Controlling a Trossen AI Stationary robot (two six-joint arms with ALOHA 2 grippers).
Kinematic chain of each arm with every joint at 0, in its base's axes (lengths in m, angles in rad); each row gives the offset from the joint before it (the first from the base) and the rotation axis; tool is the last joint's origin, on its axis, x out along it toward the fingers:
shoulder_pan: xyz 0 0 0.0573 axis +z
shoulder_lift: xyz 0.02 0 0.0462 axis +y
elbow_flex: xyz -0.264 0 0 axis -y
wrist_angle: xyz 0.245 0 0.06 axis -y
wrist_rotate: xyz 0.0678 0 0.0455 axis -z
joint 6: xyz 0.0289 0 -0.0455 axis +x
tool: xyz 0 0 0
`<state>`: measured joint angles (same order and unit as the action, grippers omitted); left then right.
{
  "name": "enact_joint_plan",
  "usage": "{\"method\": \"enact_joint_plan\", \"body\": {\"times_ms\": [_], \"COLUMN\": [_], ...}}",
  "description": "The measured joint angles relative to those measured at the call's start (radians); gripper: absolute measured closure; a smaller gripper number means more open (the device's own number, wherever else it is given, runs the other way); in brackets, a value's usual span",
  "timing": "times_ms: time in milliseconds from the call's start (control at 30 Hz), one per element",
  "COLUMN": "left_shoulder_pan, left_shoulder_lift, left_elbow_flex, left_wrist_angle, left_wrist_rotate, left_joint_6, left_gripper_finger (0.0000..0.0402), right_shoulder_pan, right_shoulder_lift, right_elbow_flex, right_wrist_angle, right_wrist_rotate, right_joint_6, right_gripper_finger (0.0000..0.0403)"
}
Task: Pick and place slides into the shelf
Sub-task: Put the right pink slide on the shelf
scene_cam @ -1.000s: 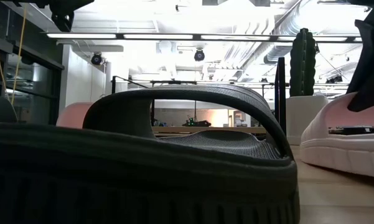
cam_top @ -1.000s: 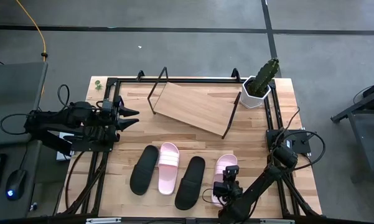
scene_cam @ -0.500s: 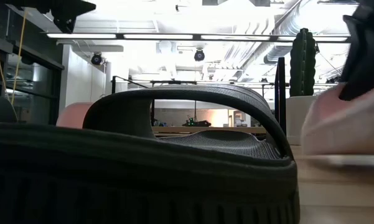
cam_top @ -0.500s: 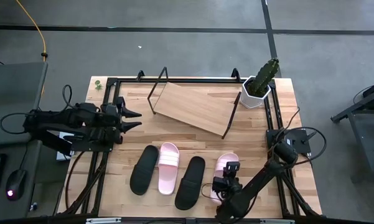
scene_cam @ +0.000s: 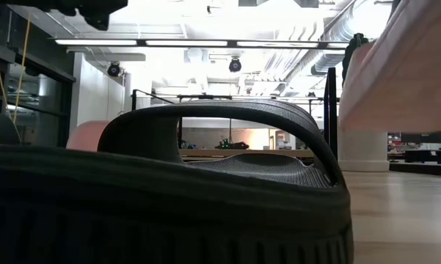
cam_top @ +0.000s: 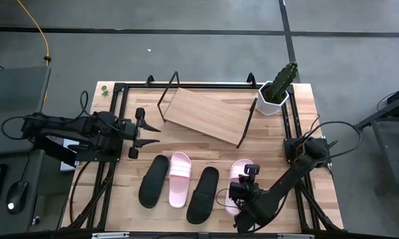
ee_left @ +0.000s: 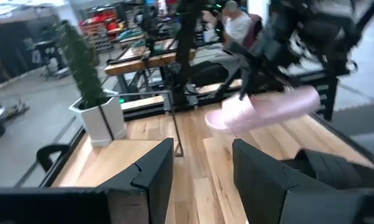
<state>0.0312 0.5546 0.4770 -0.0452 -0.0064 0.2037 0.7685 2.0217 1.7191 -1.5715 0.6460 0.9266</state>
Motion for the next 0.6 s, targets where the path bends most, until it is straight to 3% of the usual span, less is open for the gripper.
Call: {"method": "enact_joint_plan", "body": {"times_ms": [267,600], "left_shoulder_pan": [-0.096,-0.312], "left_shoulder_lift": [0.081,0.105], "left_elbow_flex": [0.000,0.000], "left_wrist_angle": [0.102,0.149], "left_wrist_rotate": [-0.026,-0.280], "left_joint_6": [0.191,0.387], "left_gripper_finger": [0.0252,0.0252], "right_shoulder_pan": [-0.048,-0.181], "right_shoulder_lift": [-0.100,-0.165], "right_elbow_flex": [0.000,0.000], "right_wrist_angle": [0.035,0.194], "right_wrist_rotate": [-0.008,-0.014], "right_joint_6": [-0.116,-0.364], "right_gripper_finger": [0.0400,0.0400]}}
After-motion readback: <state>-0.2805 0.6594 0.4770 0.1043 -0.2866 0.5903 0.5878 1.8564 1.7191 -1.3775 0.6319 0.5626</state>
